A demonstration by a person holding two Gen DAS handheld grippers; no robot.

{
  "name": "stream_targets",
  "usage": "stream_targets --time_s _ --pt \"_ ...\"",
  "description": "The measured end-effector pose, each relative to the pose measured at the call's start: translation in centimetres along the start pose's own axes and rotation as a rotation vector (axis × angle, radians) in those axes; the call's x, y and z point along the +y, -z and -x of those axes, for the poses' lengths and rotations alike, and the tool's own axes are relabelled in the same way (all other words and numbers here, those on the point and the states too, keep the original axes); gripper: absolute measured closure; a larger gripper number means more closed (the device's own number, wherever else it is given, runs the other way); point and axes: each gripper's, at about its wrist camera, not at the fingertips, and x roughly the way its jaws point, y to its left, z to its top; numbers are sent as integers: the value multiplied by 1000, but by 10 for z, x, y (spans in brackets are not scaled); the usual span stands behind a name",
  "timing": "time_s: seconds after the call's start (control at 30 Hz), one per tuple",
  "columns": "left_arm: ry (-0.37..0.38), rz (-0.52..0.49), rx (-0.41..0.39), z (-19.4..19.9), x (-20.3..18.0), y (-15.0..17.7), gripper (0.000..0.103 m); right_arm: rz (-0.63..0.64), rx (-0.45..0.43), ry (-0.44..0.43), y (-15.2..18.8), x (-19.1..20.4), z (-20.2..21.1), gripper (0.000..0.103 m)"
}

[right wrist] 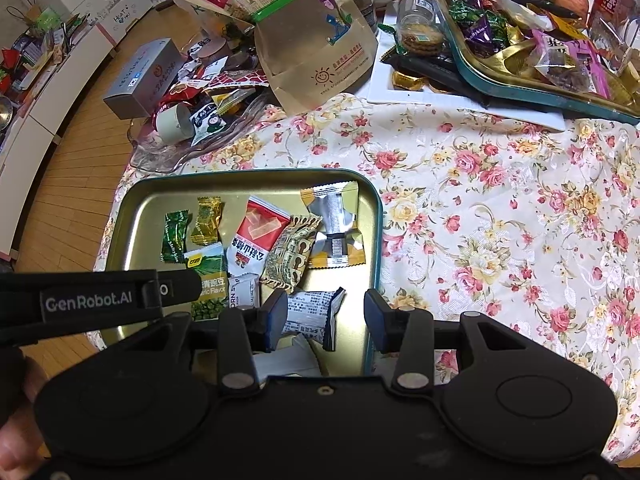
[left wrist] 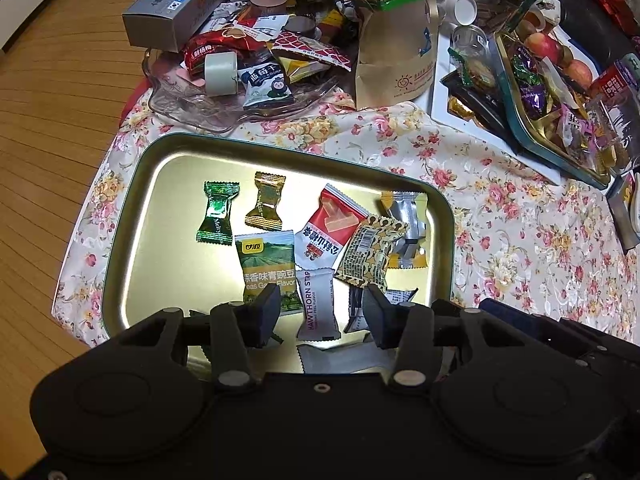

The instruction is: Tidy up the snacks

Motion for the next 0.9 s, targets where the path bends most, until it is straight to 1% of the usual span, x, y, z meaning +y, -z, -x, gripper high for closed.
stream_targets --time_s 0.7,0.9 --pt "4 -7 -1 1 0 0 50 -29 -17 30 -3 -4 -1 58" --pt "-7 1 3 0 2 0 50 -27 -17 35 -3 -3 -2 58"
